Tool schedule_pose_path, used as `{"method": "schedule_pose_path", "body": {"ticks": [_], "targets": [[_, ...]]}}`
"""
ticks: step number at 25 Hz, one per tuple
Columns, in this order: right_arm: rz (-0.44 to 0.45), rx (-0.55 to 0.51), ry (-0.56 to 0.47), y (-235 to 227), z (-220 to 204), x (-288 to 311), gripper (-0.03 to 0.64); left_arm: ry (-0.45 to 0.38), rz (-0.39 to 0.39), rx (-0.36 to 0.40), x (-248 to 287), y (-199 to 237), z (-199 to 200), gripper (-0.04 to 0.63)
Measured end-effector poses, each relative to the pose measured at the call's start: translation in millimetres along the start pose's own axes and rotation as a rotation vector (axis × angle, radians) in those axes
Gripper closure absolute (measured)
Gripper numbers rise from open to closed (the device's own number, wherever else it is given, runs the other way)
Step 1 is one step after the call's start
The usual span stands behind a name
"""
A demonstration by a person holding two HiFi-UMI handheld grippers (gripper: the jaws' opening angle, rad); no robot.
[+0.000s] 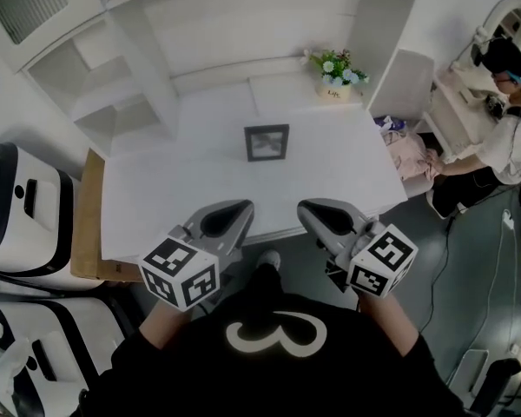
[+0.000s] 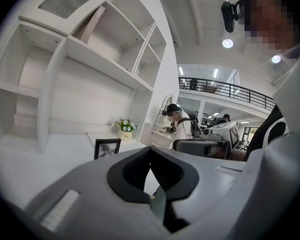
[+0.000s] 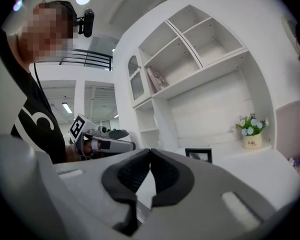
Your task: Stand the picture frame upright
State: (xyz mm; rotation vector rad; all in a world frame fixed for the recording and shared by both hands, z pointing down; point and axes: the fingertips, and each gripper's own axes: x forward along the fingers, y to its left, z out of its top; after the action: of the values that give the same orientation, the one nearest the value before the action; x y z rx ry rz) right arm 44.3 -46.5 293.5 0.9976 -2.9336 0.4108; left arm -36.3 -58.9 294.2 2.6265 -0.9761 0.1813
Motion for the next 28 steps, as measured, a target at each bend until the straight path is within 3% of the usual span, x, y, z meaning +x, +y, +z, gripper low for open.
{"method": "schedule_pose_path", "body": {"ticks": [28], "targets": [[-0.018, -0.001, 0.013, 14, -7, -10, 0.614, 0.031, -0.065, -0.026, 0, -26, -11, 0.584]]}}
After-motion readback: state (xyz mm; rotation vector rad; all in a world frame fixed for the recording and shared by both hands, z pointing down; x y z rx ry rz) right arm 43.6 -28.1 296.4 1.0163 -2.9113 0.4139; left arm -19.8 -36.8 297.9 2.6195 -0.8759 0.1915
